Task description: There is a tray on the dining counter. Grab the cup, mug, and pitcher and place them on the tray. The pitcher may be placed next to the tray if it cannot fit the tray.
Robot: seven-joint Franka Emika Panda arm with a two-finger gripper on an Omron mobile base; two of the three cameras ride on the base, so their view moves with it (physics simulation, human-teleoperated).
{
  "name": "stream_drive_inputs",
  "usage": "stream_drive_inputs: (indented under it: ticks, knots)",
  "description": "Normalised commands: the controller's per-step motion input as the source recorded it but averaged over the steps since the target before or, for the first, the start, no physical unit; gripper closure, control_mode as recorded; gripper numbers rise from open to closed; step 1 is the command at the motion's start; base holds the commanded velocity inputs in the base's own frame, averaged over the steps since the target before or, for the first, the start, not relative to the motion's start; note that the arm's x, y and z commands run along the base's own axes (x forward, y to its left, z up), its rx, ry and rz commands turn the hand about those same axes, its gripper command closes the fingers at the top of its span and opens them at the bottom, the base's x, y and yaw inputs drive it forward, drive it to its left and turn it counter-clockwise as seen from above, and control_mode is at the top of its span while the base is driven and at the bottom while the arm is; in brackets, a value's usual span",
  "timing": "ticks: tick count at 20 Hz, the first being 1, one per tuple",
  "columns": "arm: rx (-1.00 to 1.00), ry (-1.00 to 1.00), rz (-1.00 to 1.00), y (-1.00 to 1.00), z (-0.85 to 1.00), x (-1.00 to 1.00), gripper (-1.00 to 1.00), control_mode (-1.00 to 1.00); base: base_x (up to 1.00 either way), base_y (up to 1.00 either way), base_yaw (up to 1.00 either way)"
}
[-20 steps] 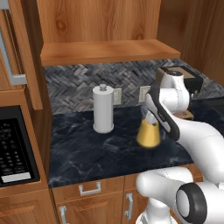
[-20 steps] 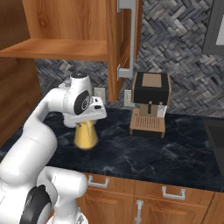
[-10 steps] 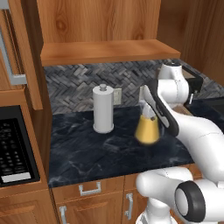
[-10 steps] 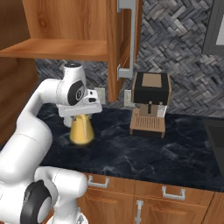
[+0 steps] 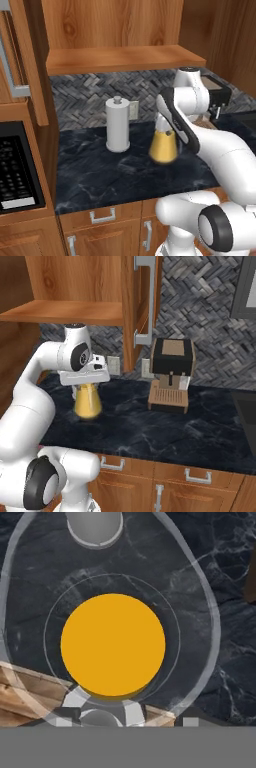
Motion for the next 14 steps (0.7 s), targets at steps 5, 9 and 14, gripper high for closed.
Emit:
stream_drive_inputs:
  ticks: [5, 9, 14]
  knots:
    - [0.0, 0.0, 0.0, 0.0, 0.0, 0.0, 1.0, 1.0, -0.77, -0.11, 0.02]
    - [0.0, 0.0, 0.0, 0.0, 0.0, 0.0, 1.0, 1.0, -0.88, -0.34, 0.33]
    - [0.0, 0.0, 0.0, 0.0, 0.0, 0.0, 1.0, 1.0, -0.47, -0.15, 0.87]
